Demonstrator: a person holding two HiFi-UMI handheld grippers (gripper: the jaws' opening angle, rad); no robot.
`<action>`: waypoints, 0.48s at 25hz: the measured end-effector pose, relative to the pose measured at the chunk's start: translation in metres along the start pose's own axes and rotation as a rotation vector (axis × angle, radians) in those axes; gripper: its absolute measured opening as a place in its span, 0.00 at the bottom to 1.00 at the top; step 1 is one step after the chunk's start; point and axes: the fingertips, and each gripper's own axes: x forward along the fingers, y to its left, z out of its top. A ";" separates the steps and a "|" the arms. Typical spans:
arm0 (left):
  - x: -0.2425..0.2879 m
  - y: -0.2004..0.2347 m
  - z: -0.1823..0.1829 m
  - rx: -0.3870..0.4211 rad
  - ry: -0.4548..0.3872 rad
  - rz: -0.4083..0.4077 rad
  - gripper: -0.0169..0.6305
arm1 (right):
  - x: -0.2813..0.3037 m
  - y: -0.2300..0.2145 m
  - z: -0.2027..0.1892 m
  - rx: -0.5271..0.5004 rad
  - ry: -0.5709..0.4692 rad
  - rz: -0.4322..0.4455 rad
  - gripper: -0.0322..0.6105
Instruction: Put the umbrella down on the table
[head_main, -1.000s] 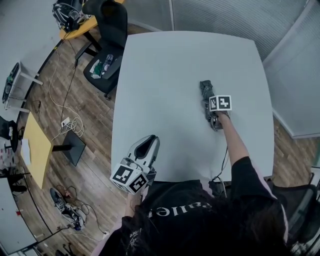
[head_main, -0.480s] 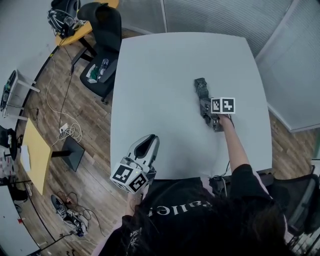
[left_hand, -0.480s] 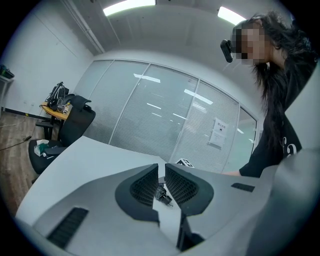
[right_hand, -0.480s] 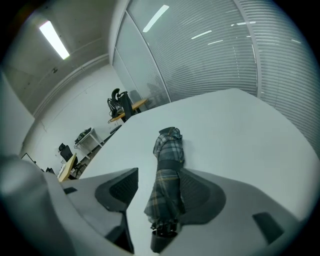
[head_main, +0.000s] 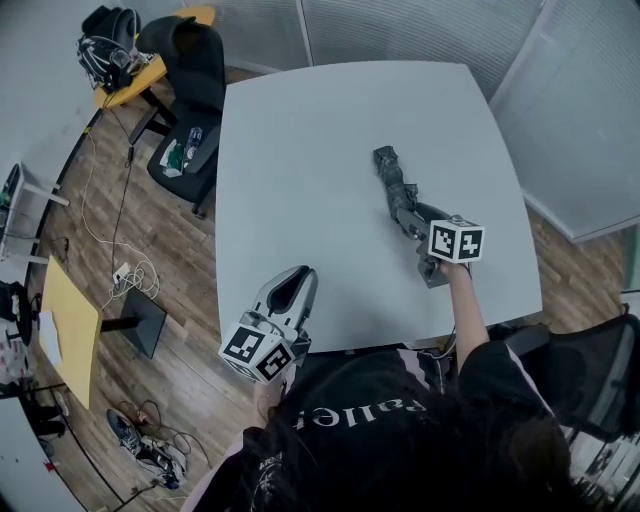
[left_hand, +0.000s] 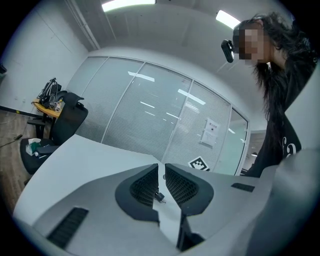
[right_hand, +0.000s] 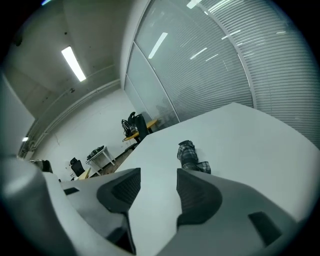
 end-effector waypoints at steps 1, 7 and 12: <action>-0.001 -0.001 -0.001 -0.002 0.002 -0.009 0.12 | -0.008 0.008 -0.001 -0.001 -0.013 0.010 0.41; -0.008 -0.009 -0.008 0.007 0.027 -0.082 0.11 | -0.050 0.053 -0.012 -0.001 -0.084 0.042 0.39; -0.022 -0.014 -0.013 0.011 0.048 -0.132 0.12 | -0.076 0.092 -0.028 -0.011 -0.118 0.042 0.37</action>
